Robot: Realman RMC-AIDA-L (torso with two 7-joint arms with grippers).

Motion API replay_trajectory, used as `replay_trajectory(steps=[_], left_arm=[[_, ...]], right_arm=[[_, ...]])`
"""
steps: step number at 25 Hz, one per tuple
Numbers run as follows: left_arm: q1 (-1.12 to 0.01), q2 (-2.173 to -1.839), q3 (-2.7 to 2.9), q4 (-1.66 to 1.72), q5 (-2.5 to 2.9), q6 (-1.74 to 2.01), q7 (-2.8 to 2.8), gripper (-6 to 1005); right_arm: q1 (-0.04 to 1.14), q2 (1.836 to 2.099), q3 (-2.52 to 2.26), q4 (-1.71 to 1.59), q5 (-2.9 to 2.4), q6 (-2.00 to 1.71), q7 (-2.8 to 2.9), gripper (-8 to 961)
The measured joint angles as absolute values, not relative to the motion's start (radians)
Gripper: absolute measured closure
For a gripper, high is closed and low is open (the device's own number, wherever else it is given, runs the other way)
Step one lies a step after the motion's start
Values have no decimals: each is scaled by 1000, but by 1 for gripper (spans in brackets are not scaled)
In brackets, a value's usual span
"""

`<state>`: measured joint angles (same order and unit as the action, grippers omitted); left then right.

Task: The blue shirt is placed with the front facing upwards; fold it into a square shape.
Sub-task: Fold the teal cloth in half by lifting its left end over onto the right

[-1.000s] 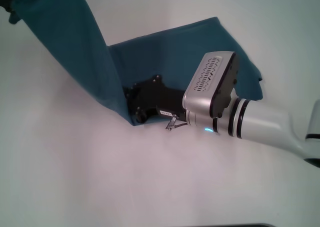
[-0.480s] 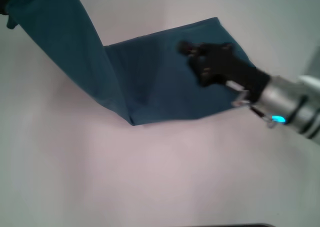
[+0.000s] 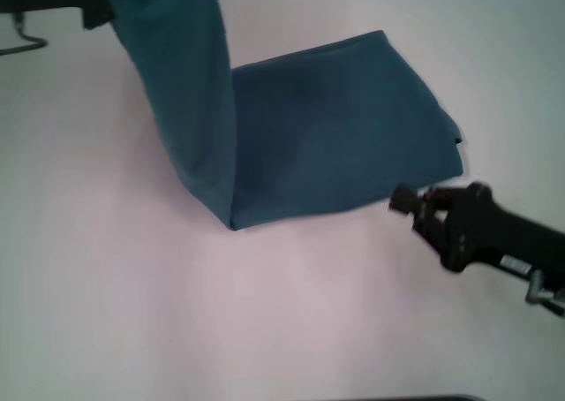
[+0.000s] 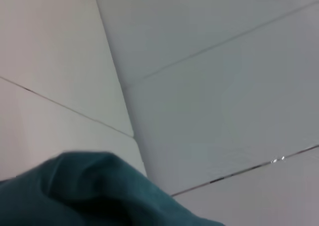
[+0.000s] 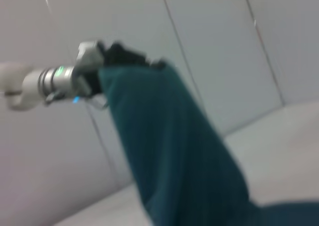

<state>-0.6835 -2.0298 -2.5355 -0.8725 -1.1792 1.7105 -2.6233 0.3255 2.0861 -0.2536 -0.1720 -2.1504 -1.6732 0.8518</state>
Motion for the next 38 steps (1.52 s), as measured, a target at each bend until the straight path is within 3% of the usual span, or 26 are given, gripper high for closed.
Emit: replay_trajectory(steps=[17, 38], left_arm=[[-758, -2152, -2252, -843, -1176, 1431, -2640, 935], [-885, -2164, -2096, -695, -1196, 1252, -2602, 911]], right_arm=[[366, 2089, -322, -165, -2315, -1588, 898, 943], [384, 2089, -336, -166, -2313, -1539, 921, 943]])
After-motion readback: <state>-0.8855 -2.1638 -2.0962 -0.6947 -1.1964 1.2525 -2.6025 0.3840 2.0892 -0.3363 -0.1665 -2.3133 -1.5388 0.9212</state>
